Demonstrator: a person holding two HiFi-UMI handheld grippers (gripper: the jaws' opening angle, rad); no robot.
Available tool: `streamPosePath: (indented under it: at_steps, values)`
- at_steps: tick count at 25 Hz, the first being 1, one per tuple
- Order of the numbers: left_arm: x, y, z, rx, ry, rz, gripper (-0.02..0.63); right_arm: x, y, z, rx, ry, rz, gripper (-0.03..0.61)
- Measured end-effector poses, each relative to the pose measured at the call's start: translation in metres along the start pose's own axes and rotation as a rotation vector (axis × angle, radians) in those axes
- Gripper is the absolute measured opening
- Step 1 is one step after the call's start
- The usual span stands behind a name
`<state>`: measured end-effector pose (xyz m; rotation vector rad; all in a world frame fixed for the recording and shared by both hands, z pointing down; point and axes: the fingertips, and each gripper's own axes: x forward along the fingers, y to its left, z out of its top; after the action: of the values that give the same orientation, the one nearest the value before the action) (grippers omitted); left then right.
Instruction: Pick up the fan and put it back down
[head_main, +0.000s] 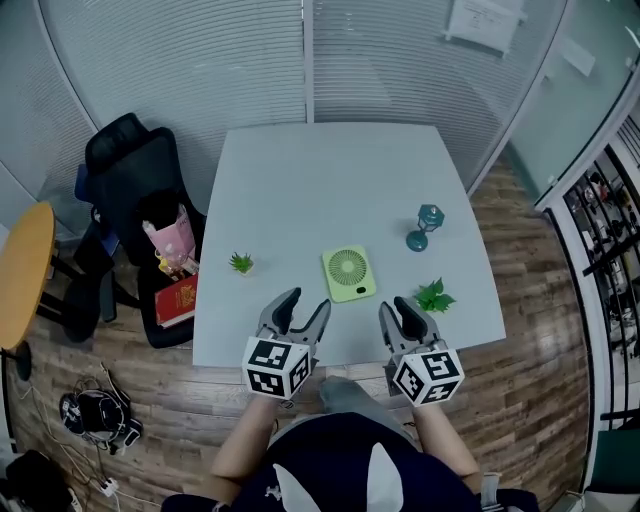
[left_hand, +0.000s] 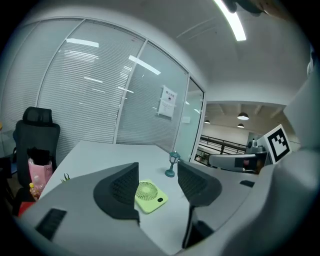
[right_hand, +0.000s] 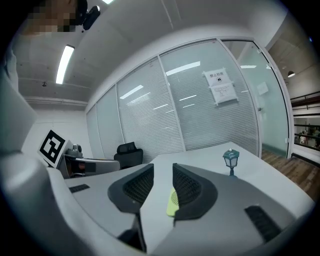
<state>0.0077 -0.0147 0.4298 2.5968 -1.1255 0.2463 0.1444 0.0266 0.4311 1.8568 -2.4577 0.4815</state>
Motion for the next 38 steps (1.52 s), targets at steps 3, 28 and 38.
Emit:
streamPosePath:
  at_steps: [3, 28, 38]
  values:
    - [0.015, 0.007, 0.000, -0.006, 0.022, 0.003, 0.252, 0.016, -0.012, 0.001, 0.027, 0.025, 0.012, 0.169]
    - [0.105, 0.057, -0.048, -0.085, 0.242, 0.021, 0.279, 0.119, -0.070, -0.057, 0.159, 0.314, 0.109, 0.360]
    - [0.132, 0.067, -0.084, -0.134, 0.343, 0.021, 0.279, 0.151, -0.084, -0.094, 0.228, 0.426, 0.139, 0.382]
